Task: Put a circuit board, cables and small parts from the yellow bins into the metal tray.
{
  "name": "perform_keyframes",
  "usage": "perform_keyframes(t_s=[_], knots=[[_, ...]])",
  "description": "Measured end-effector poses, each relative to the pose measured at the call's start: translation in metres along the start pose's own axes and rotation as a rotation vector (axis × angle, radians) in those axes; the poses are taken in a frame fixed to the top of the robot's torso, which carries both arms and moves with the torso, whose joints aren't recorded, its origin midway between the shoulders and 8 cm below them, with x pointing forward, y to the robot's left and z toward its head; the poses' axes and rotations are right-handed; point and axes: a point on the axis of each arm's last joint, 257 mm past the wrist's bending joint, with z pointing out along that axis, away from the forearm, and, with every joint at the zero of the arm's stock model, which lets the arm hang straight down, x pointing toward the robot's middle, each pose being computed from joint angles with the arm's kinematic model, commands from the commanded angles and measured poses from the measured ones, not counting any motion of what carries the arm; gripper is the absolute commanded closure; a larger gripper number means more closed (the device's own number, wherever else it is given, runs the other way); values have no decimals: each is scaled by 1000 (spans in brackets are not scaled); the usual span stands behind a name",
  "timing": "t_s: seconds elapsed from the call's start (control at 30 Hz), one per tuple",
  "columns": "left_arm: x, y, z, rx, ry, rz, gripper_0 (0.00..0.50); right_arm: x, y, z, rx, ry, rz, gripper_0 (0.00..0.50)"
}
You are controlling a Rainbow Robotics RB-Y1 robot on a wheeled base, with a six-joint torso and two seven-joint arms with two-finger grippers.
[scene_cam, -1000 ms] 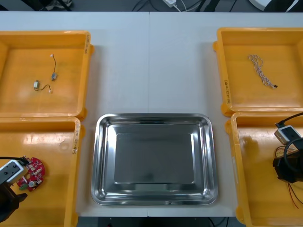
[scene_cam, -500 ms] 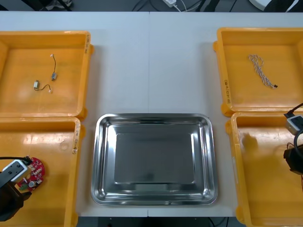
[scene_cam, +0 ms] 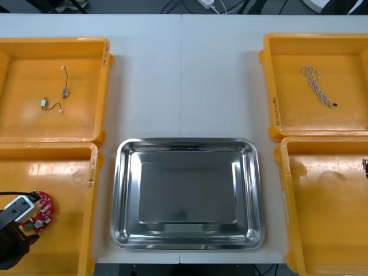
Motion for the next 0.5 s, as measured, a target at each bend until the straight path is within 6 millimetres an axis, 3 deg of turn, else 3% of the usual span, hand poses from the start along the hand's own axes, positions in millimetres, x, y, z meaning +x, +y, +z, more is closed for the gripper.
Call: perform_keyframes(t_s=[0.5], knots=[[-1, 1, 5, -1, -13, -5, 0, -14, -17, -46, 36, 16, 8, 500]])
